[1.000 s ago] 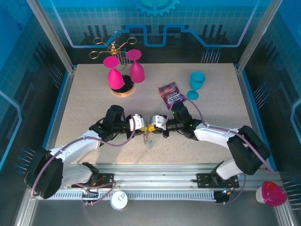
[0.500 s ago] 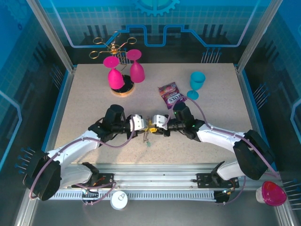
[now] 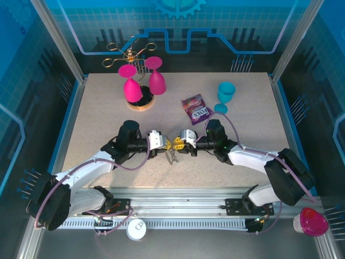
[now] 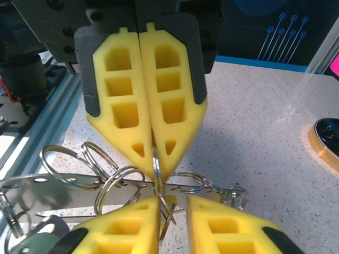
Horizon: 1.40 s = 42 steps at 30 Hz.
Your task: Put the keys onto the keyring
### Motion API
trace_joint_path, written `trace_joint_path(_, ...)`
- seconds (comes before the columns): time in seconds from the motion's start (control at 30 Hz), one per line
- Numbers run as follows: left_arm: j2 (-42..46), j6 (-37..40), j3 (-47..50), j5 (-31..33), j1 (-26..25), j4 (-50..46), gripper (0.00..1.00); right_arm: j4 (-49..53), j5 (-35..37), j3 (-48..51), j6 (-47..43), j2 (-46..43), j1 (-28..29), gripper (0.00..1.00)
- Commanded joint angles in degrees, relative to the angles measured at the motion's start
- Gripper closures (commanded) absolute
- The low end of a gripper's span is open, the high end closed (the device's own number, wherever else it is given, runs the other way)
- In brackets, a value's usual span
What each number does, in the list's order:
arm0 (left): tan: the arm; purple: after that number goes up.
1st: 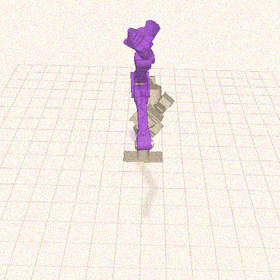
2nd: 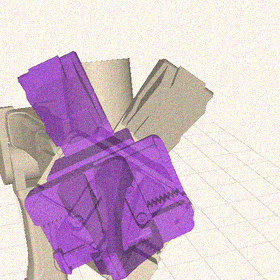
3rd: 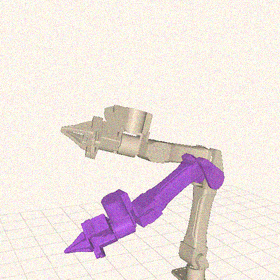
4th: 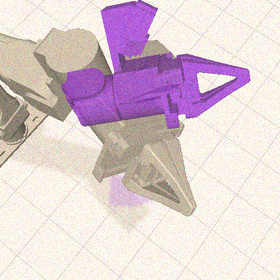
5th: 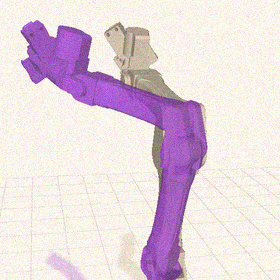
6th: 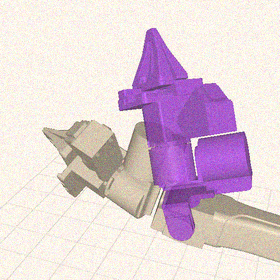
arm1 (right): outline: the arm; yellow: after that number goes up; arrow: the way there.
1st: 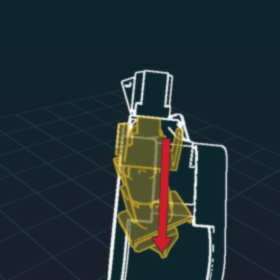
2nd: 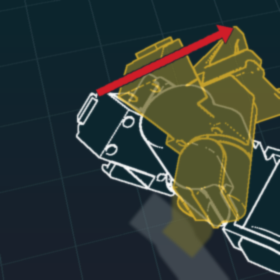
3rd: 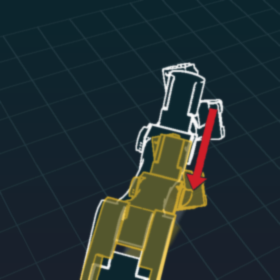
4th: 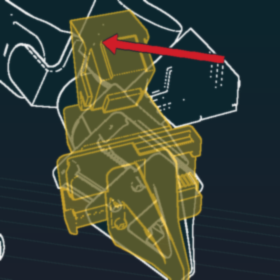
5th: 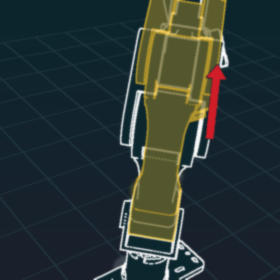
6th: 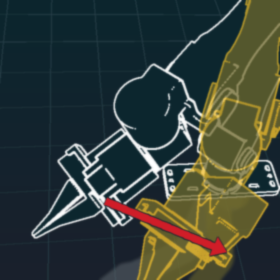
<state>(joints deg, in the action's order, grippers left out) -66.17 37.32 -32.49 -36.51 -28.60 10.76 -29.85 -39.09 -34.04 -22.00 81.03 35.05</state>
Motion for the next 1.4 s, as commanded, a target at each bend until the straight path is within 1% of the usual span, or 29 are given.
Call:
trace_joint_path(0.0,-0.6,-1.5,1.4,-1.3,0.2,5.1,1.00,-2.5,-3.3,0.5,1.3,0.0,-0.5,0.87)
trace_joint_path(0.03,-0.7,-2.0,1.7,-1.3,0.3,6.3,1.00,-1.5,-2.9,0.2,1.0,0.0,-0.5,0.90)
trace_joint_path(0.13,-0.8,-3.7,2.2,-2.0,0.3,8.8,1.00,3.6,-1.6,-1.1,-1.0,1.3,-0.3,0.95)
trace_joint_path(0.17,-0.8,-4.3,2.3,-2.4,0.4,10.0,1.00,5.5,-1.1,-2.0,-2.1,2.3,0.0,0.95)
trace_joint_path(0.23,-1.2,-5.8,2.6,-2.9,0.4,12.7,1.00,5.0,-0.8,-2.6,-1.7,3.9,0.7,0.95)
trace_joint_path(0.3,-1.8,-6.7,2.7,-3.1,0.5,14.5,1.00,-0.6,-1.3,-1.5,1.6,4.7,1.0,0.91)
trace_joint_path(0.37,-2.2,-6.7,2.9,-3.1,0.7,14.9,1.00,-5.6,-1.4,-0.2,4.3,4.3,0.7,0.80)
trace_joint_path(0.47,-2.8,-6.5,3.3,-3.4,1.1,14.9,1.00,-8.2,-2.3,1.2,6.2,2.3,-0.7,0.75)
trace_joint_path(0.63,-3.8,-4.6,3.7,-3.8,1.2,13.1,1.00,-8.7,-2.9,2.3,6.9,-0.4,-1.8,0.73)
trace_joint_path(0.8,-4.3,-3.8,3.7,-4.4,1.2,12.8,1.00,-8.9,-3.2,2.4,6.6,-0.5,-1.8,0.74)
trace_joint_path(0.93,-4.3,-4.6,3.6,-5.1,1.3,13.7,1.00,-8.6,-3.6,1.8,6.5,0.2,-1.7,0.79)
trace_joint_path(1.03,-4.2,-5.1,3.7,-5.5,1.3,14.1,1.00,-8.3,-2.3,2.0,5.8,1.0,-1.7,0.76)
trace_joint_path(1.17,-4.1,-5.0,3.5,-5.5,1.3,13.7,1.00,-5.6,2.2,2.1,3.6,1.3,-1.5,0.72)
trace_joint_path(1.27,-4.1,-5.0,3.4,-5.8,1.3,13.7,1.00,-3.1,1.9,1.3,1.8,1.5,-0.9,0.72)
trace_joint_path(1.37,-4.3,-5.2,3.2,-6.0,1.3,13.8,1.00,-4.1,0.9,0.8,2.3,2.2,-0.5,0.74)
